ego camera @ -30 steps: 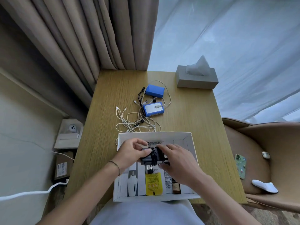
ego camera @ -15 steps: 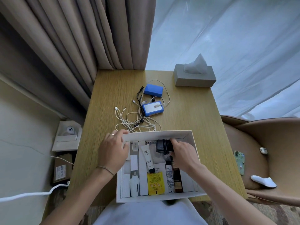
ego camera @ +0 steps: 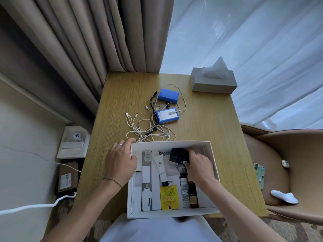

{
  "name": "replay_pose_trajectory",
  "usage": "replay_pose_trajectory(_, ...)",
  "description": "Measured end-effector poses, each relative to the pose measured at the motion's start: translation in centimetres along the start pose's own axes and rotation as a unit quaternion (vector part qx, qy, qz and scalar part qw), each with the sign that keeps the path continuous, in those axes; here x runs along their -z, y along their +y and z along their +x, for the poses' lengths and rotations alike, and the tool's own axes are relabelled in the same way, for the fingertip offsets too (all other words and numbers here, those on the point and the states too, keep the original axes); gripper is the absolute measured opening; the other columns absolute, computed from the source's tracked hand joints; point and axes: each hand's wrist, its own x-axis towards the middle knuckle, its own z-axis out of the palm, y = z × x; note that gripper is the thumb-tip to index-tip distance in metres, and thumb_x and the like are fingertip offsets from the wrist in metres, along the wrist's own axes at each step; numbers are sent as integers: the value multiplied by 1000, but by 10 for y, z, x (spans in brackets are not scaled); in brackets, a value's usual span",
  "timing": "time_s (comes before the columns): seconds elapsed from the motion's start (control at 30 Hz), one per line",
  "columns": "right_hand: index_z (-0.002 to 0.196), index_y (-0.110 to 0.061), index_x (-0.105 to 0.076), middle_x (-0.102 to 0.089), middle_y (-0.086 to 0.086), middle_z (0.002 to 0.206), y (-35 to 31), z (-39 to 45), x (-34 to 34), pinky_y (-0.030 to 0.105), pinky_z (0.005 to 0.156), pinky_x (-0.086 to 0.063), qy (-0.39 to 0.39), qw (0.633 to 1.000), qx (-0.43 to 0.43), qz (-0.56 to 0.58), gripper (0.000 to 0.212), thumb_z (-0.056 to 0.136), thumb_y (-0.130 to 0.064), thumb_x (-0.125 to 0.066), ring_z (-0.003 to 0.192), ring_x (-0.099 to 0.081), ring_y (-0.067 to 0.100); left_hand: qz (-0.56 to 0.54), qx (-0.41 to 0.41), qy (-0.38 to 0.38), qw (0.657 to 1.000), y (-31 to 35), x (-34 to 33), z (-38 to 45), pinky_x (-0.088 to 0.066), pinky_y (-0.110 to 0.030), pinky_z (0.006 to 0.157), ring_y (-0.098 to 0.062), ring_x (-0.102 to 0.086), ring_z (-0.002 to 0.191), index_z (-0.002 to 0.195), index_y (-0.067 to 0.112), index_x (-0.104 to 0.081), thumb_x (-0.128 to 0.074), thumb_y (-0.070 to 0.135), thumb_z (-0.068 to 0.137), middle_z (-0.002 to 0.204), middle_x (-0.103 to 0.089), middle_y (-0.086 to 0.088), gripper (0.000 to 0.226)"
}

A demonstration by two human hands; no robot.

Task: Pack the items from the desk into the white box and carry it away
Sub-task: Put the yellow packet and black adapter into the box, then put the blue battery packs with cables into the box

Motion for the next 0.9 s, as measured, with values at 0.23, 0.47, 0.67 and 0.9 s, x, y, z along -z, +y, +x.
replay_pose_trajectory(0.23, 128, -18, -56, -72, -4, 86, -6, -5, 32, 29, 49, -39, 48, 998, 11, -40, 41, 88, -13, -53, 71, -67, 20, -20, -40, 34, 998, 11, 7, 26, -39, -23, 59, -12, -49, 74, 113, 24, -65, -66, 16, 84, 75, -47, 14, 29)
replay_pose_trajectory(0.47, 110, -27, -72, -77, -7, 82, -22, 35, 80, 30, 66, -56, 115, 989, 28, 92, 24, 95, -29, -54, 72, -71, 15, -23, -27, -56, 998, 36, 1, 88, -43, -23, 55, -5, -55, 68, 99, 26, -67, -57, 20, 91, 77, -57, 13, 14)
replay_pose_trajectory(0.67, 105, -28, -73, -75, -7, 88, -30, 86, 89, 32, 68, -54, 77, 985, -17, 150, 23, 93, -27, -53, 78, -67, 19, 67, 27, -160, 984, 48, -30, 138, -45, -28, 65, -17, -58, 81, 96, 26, -66, -51, 20, 90, 98, -67, 4, 17)
replay_pose_trajectory(0.9, 107, -30, -72, -74, -9, 94, -15, 114, 80, 28, 67, -50, 26, 981, -50, 187, 24, 92, -28, -53, 82, -65, 17, 126, -6, -194, 973, 61, -74, 164, -52, -38, 80, -24, -60, 100, 108, 22, -62, -51, 16, 88, 110, -60, -3, 24)
